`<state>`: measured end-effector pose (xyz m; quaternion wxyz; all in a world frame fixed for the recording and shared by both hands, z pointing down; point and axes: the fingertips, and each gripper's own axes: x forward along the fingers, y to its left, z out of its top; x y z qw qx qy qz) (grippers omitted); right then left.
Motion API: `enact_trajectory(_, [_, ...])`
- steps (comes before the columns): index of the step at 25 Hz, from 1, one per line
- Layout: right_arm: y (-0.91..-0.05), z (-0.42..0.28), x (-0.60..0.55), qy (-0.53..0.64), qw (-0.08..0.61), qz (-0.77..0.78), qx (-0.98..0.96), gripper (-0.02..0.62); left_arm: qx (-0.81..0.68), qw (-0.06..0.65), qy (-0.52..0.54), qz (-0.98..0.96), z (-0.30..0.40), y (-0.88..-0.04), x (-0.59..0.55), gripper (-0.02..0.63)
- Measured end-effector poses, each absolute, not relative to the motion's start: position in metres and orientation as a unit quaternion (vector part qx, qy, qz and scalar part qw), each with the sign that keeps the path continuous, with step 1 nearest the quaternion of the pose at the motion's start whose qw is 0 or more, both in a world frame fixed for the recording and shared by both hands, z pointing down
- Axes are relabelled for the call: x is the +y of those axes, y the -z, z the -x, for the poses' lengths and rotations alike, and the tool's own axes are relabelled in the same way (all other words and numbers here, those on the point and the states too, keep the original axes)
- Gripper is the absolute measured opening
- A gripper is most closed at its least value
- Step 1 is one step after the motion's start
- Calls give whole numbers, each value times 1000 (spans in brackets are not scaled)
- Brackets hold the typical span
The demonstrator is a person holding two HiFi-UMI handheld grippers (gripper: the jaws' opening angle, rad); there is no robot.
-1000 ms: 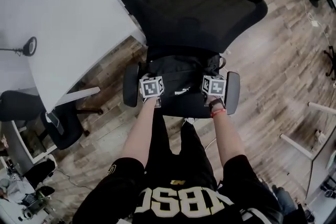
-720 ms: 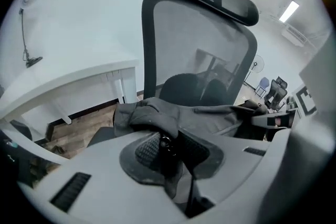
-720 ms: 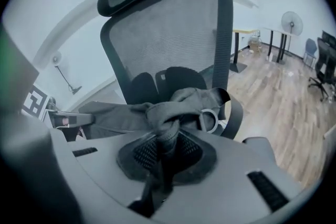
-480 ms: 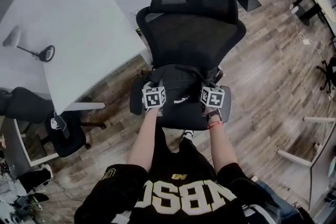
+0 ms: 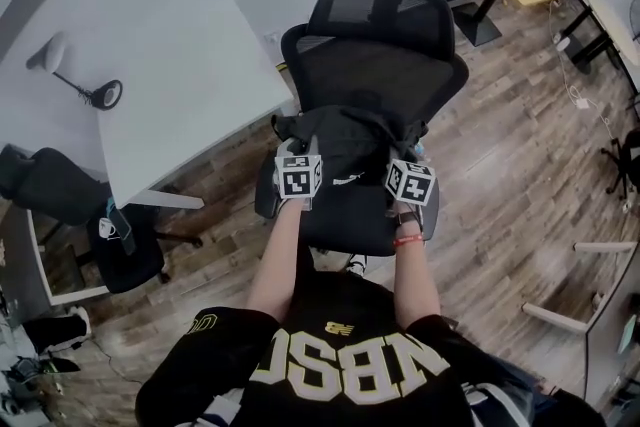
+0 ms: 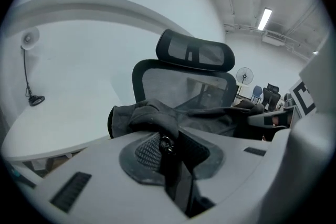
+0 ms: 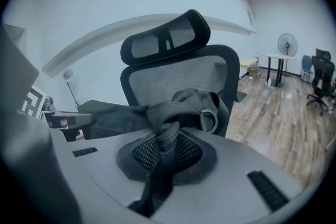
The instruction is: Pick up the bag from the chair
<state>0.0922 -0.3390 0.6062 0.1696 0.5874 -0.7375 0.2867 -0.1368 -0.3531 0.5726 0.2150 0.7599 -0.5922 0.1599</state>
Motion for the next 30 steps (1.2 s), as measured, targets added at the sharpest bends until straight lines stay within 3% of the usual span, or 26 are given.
enact_trajectory(19, [-389,-118,-377,-121,36,-635,-762,43,-574,65,-13,-816,106,-351,-396,81])
enact_trajectory(30, [-306,-113,-380,-49,-3,-643,-764,46,-567,-28,10,-823,102,-277,-402,81])
